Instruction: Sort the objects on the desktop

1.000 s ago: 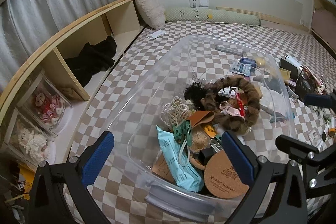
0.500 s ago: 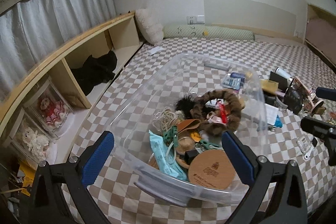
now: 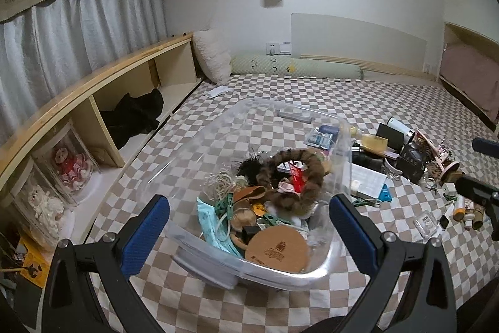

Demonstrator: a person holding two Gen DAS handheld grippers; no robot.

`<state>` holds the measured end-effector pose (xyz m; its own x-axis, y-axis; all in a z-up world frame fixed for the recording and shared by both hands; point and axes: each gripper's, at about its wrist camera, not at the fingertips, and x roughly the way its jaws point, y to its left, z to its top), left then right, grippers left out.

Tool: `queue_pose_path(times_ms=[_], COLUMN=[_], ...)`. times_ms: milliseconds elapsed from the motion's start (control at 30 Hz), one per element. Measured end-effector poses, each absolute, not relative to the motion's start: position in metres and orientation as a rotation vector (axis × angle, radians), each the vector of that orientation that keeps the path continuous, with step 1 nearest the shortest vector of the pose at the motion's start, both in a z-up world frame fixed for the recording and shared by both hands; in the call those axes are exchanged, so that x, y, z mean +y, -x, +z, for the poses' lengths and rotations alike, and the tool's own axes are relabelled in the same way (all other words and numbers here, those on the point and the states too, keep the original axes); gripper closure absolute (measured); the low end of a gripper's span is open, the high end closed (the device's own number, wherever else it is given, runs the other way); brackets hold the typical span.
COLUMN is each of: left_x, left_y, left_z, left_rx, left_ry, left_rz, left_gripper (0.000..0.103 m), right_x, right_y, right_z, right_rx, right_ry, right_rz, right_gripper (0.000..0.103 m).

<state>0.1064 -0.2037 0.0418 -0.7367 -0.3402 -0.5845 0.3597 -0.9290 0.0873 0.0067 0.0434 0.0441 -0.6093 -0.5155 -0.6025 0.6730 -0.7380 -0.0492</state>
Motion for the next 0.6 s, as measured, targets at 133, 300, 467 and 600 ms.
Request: queue_pose_path(times_ms=[133, 300, 467, 600], left_x=[-0.192, -0.185, -0.184, -0.180], left_y=[-0.111, -0.114, -0.113, -0.113], left_z=[0.043, 0.041, 0.037, 0.037], left_rx=[0.027, 0.051, 0.077, 0.073], left_ry=[-0.867, -0.866, -0.876, -0.873], left_rz=[-2.628, -2.641, -2.634, -2.631], left_gripper=[0.000, 0.000, 0.000, 0.000], right_x=[0.057, 0.069, 0.079, 0.083], right_y=[-0.015, -0.021, -0.021, -0.019], right_z=[0.046, 0.044, 0.041, 0.038], right_rx=[0.360, 0.365, 0.331, 0.309], right_ry=[-0.705, -0.675, -0.664, -0.657], right_rz=[-2.346, -2.368, -2.381, -2.399], right_gripper=[0.000, 0.000, 0.000, 0.000])
